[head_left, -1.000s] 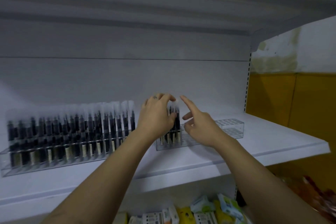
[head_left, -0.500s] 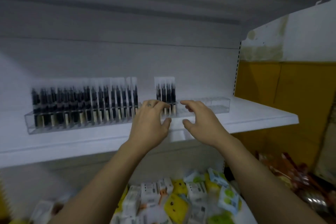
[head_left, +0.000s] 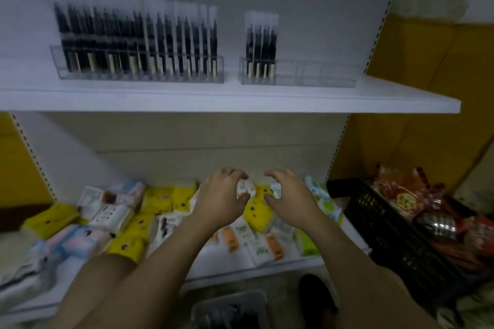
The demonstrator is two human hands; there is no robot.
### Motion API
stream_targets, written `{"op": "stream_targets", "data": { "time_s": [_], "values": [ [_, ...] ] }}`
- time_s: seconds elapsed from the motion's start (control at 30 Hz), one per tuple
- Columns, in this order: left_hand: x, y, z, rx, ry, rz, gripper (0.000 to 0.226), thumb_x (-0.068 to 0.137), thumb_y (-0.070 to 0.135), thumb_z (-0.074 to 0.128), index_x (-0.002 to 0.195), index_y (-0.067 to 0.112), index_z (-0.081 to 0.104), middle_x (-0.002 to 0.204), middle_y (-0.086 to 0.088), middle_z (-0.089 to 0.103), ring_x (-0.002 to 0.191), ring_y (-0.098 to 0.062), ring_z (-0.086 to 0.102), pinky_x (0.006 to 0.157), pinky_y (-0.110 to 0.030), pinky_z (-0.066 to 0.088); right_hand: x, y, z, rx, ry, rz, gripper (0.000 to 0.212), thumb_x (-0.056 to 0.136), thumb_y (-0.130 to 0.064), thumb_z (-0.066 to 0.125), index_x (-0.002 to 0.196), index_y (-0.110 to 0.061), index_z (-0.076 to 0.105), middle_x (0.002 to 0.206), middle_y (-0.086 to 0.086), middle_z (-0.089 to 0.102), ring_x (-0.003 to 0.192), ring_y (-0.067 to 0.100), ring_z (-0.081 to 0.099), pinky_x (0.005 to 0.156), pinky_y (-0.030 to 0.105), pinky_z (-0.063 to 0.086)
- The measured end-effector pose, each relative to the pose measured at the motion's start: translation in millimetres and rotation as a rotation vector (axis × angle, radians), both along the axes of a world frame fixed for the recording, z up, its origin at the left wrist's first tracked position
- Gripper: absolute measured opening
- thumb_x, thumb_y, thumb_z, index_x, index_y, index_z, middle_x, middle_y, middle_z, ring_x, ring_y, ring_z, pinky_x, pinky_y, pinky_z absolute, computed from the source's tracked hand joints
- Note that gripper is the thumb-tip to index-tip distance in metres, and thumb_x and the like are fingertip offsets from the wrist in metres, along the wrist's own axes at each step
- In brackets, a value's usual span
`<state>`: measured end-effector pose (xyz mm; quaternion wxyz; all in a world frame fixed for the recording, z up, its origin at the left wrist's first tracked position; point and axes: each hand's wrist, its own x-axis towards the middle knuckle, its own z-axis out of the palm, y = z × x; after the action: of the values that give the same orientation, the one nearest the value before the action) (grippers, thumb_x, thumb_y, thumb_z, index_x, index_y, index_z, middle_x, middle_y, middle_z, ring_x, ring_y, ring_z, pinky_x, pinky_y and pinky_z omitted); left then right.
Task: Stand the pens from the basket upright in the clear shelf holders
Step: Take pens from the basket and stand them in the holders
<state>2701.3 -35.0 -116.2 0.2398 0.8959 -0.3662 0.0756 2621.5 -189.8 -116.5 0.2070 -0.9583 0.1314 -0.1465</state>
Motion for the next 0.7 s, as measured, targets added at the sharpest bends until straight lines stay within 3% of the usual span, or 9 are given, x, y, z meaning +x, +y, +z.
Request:
{"op": "stream_targets", "data": {
  "time_s": [0.37,0.47,0.53,0.63,0.7],
  "values": [
    [-17.7,11.7,-159.3,0.234,0.454,0.053,0.048,0.088,0.037,0.062,0.133,0.022,0.051,0.135,-0.003,0.053,0.124,-0.024,0.048,0.098,-0.036,0.045,-11.5,2.2,-168.8,0.227,0.479,0.012,0.049,0.09,-0.026,0.063,0.135,-0.018,0.047,0.135,0.007,0.045,0.122,0.026,0.048,0.097,0.032,0.044],
    [-26.8,14.9,-201.9,0.301,0.604,0.033,0.023,0.082,0.031,0.065,0.105,0.025,0.064,0.113,-0.002,0.065,0.105,-0.023,0.06,0.085,-0.035,0.052,-9.6,5.2,-227.4,0.28,0.611,0.07,0.03,0.088,-0.021,0.061,0.118,-0.018,0.057,0.119,0.007,0.057,0.108,0.029,0.058,0.089,0.039,0.051],
    [-31.7,15.8,-223.4,0.321,0.68,0.027,0.014,0.079,0.035,0.064,0.092,0.03,0.061,0.105,0.001,0.068,0.096,-0.02,0.063,0.082,-0.035,0.054,-8.5,11.7,-244.4,0.299,0.664,0.074,0.027,0.087,-0.02,0.059,0.114,-0.02,0.058,0.11,0.004,0.061,0.101,0.027,0.061,0.084,0.037,0.052],
    [-31.1,14.9,-249.2,0.374,0.773,0.085,0.034,0.087,0.03,0.06,0.119,0.02,0.059,0.118,-0.003,0.062,0.11,-0.024,0.059,0.096,-0.035,0.048,-14.0,16.0,-255.5,0.299,0.734,0.089,0.019,0.089,-0.015,0.053,0.104,-0.008,0.063,0.103,0.014,0.065,0.096,0.031,0.063,0.071,0.032,0.048],
    [-27.2,16.4,-270.0,0.418,0.824,0.104,0.038,0.088,0.027,0.06,0.124,0.016,0.059,0.121,-0.006,0.063,0.112,-0.026,0.058,0.097,-0.036,0.047,-24.2,17.8,-270.0,0.318,0.851,0.122,0.027,0.093,-0.014,0.053,0.118,-0.005,0.059,0.117,0.016,0.061,0.104,0.03,0.06,0.075,0.028,0.047]
  ]
}}
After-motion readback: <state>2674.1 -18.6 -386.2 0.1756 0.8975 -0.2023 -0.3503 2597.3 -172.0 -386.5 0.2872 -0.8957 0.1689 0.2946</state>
